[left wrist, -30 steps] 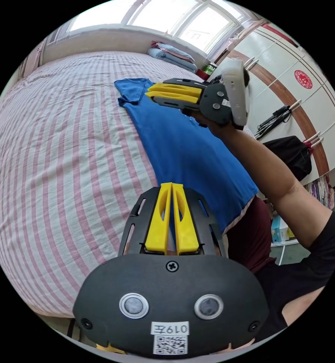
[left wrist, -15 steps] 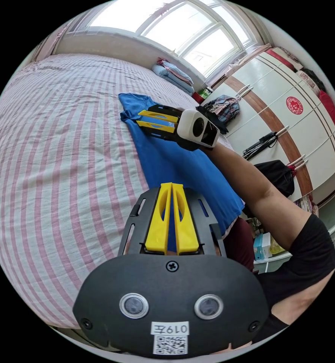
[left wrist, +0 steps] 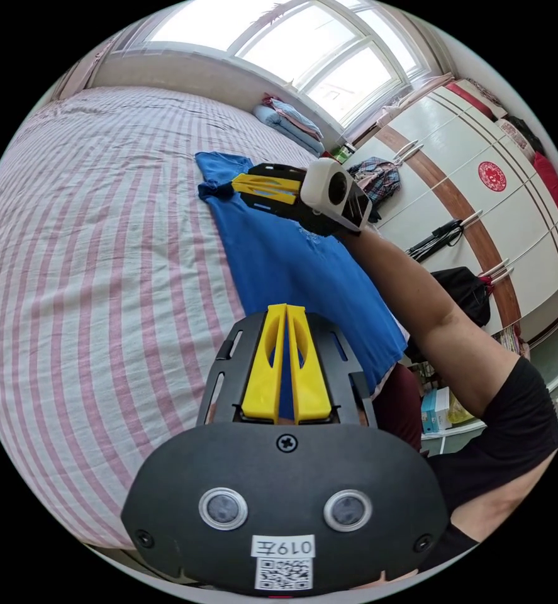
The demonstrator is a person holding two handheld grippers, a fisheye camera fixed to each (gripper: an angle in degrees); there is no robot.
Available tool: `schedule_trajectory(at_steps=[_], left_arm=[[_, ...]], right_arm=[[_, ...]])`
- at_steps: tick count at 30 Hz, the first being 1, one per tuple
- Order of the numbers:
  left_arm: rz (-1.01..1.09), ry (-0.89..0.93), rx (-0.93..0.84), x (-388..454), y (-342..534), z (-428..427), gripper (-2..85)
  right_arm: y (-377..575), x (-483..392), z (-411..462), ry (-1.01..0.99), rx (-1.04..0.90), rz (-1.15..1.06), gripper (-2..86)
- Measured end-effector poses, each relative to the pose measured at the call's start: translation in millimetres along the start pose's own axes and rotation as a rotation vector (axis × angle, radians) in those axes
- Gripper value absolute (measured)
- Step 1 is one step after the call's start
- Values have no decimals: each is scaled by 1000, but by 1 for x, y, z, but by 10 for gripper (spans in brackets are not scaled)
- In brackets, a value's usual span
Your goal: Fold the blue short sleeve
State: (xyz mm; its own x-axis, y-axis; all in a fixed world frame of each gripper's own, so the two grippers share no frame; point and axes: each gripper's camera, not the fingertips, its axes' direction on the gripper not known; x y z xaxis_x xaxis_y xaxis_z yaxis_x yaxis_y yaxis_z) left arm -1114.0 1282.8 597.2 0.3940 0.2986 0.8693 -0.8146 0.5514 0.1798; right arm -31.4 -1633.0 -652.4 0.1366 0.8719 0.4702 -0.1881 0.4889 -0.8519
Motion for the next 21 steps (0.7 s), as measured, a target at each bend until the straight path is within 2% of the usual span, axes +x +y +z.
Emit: schedule_trajectory(at_steps=[6,9,12,14,16,18,21], left_arm=[[-48,-16,56,-9,16,16,11],[-151,-68,214,-23,24,7,14],[-116,-345,314,0,11,6,24],[-17,-570,347,16,-16,37,41],[46,-651,269,12,-47,72,58],[70,-612,241,-1,-68,101,70],[89,-458,208,-34,-90,145,80]], right_arm=[[9,40,-8,-7,45,134,-10],[12,51,-8,1,44,149,-10],[13,62,-10,-3,56,146,-10],[14,70,-11,-21,76,158,-10],[15,78,-11,-42,97,169,-10],[17,81,-9,-46,109,167,-10],[19,85,-7,-67,122,149,-10]])
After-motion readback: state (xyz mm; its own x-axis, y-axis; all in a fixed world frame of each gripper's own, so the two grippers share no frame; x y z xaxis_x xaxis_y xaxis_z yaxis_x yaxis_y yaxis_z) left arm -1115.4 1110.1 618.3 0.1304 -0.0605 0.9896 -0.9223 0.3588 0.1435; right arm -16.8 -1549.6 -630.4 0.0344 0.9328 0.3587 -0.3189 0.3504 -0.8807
